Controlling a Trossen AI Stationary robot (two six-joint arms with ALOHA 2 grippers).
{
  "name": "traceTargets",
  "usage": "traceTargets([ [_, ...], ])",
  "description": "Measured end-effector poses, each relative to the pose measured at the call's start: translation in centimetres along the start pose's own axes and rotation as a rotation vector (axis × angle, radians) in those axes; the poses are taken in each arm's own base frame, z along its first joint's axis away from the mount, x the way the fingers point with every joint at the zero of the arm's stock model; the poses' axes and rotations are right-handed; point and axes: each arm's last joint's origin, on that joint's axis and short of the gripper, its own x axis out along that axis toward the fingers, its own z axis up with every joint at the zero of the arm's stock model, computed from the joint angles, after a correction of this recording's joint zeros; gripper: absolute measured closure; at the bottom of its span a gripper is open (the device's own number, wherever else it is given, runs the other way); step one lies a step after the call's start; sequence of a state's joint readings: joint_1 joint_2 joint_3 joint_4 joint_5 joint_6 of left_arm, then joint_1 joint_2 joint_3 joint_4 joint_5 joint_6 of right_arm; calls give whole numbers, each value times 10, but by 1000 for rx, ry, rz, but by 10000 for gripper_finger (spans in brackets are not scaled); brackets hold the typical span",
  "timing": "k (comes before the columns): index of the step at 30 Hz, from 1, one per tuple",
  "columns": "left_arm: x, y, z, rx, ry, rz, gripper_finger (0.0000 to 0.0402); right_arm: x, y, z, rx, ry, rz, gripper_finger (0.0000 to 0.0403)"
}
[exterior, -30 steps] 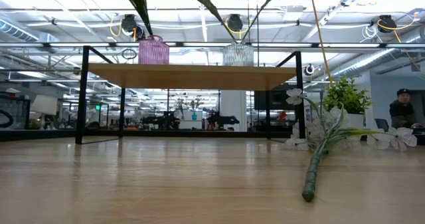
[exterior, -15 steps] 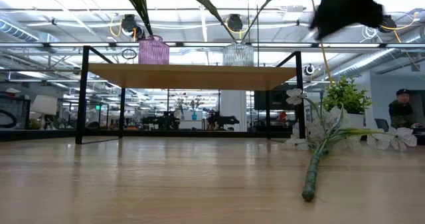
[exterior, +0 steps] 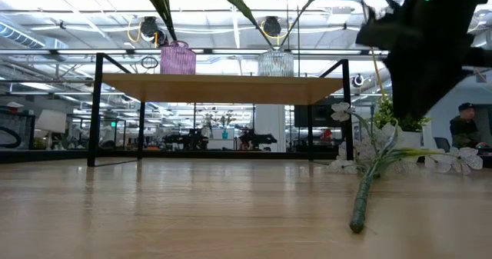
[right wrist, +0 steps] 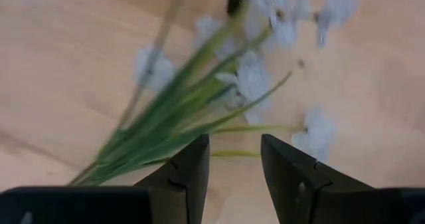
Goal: Pick and place flowers into a vace then onto a shelf
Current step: Put the white flowers into the violet vase on the shelf
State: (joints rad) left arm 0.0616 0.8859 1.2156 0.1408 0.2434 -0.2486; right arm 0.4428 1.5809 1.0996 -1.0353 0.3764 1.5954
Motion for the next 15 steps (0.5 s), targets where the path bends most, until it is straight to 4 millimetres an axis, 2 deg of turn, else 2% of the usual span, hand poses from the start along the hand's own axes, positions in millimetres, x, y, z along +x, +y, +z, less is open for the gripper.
traceTargets([
  [5,7,-5,-4,-62,-7,-41,237,30,3,1,43,88,-33,275],
  [10,10,-9,-5,-74,-22,-68,236,60,1,-1,118,92,87,275],
  [15,11,-12,-5,-85,-22,-77,236,75,-7,-8,171,74,173,278],
])
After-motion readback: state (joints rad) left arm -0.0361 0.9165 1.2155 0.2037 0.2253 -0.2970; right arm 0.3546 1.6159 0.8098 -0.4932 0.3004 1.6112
